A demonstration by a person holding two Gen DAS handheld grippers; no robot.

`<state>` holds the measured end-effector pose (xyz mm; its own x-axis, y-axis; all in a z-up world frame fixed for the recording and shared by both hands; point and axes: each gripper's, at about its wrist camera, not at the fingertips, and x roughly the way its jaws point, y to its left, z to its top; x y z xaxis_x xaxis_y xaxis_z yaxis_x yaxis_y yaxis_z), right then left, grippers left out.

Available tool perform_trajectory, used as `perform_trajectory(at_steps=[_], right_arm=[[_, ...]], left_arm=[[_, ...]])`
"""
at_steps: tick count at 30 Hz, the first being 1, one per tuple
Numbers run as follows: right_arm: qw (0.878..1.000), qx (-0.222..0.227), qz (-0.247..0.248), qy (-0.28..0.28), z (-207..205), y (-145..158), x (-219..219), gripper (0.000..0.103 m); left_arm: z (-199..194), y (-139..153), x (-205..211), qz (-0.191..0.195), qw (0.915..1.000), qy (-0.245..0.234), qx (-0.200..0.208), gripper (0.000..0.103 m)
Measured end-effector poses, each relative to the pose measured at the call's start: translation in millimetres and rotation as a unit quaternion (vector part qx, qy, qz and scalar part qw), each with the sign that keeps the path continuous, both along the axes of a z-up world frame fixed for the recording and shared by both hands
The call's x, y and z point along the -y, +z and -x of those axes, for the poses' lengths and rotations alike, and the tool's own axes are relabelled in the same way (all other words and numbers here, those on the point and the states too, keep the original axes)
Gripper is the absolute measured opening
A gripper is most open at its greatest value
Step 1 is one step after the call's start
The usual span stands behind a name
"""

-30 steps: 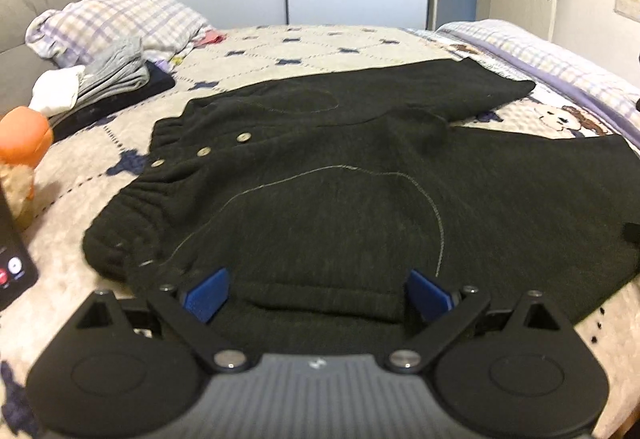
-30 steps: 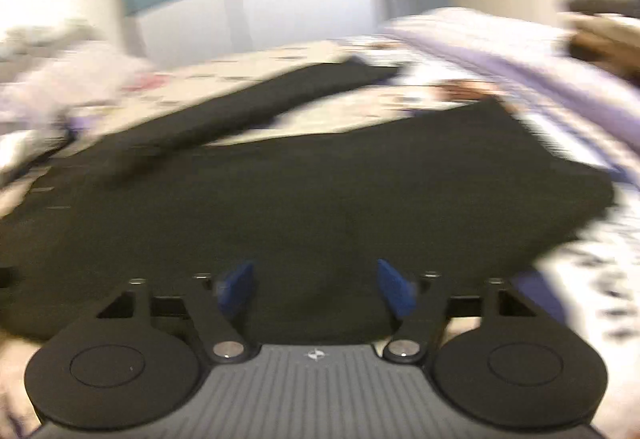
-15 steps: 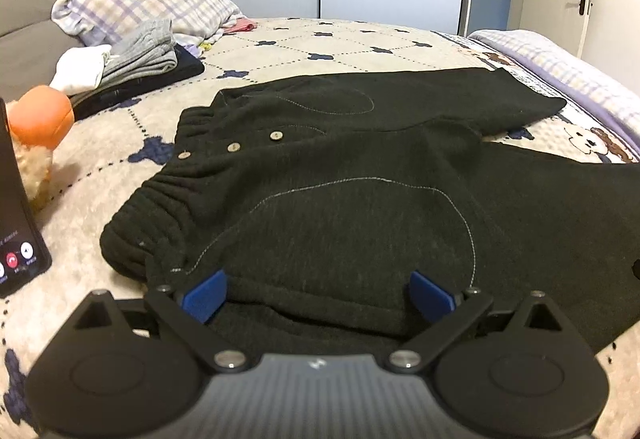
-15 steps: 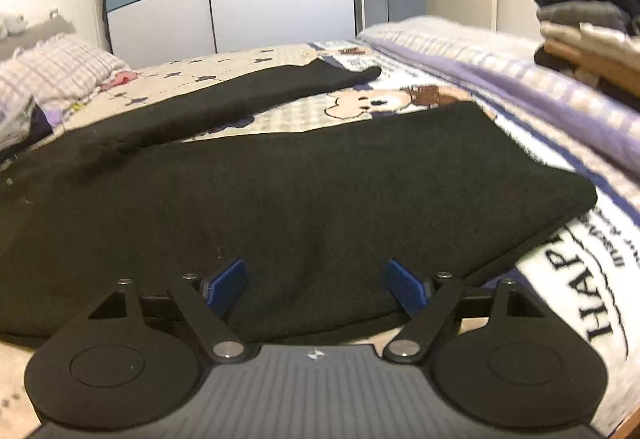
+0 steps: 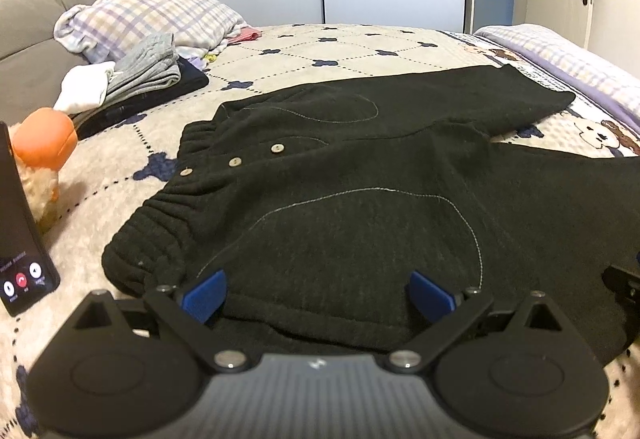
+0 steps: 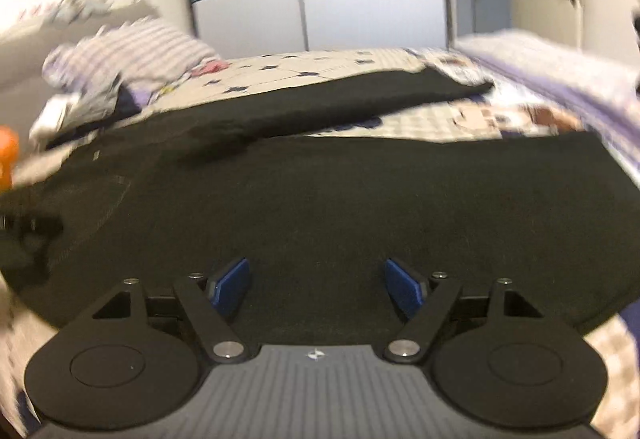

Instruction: Fold clothes

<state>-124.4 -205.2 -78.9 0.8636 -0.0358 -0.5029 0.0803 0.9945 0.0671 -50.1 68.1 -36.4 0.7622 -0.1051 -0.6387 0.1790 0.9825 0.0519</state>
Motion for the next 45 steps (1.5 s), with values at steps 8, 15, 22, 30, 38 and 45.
perform_trajectory(at_steps=[8, 15, 22, 30, 38, 45], right_arm=[[0.996, 0.017, -0.016, -0.09, 3.8, -0.1, 43.3, 0.077], [0.999, 0.002, -0.025, -0.032, 7.0, 2.0, 27.0, 0.079], [0.998, -0.008, -0.061, -0.001, -11.9, 29.3, 21.0, 0.078], [0.996, 0.0, -0.087, 0.017, -41.5, 75.5, 14.1, 0.079], [0.997, -0.002, -0.062, 0.039, -69.0, 92.6, 6.1, 0.079], [0.995, -0.046, -0.092, 0.005, -80.7, 57.7, 12.5, 0.079]], left_arm=[[-1.8, 1.3, 2.2, 0.008, 1.0, 0.002, 0.003, 0.099], [-7.9, 4.4, 2.5, 0.036, 0.9991, 0.021, -0.003, 0.099], [-29.2, 21.9, 9.8, 0.044, 0.9988, 0.02, -0.005, 0.1], [-61.1, 32.9, 32.1, 0.044, 0.9979, -0.046, -0.008, 0.102], [-100.3, 0.4, 52.2, 0.039, 0.9856, -0.165, 0.002, 0.103], [-104.4, -26.2, 62.6, 0.017, 0.9822, -0.187, 0.009, 0.103]])
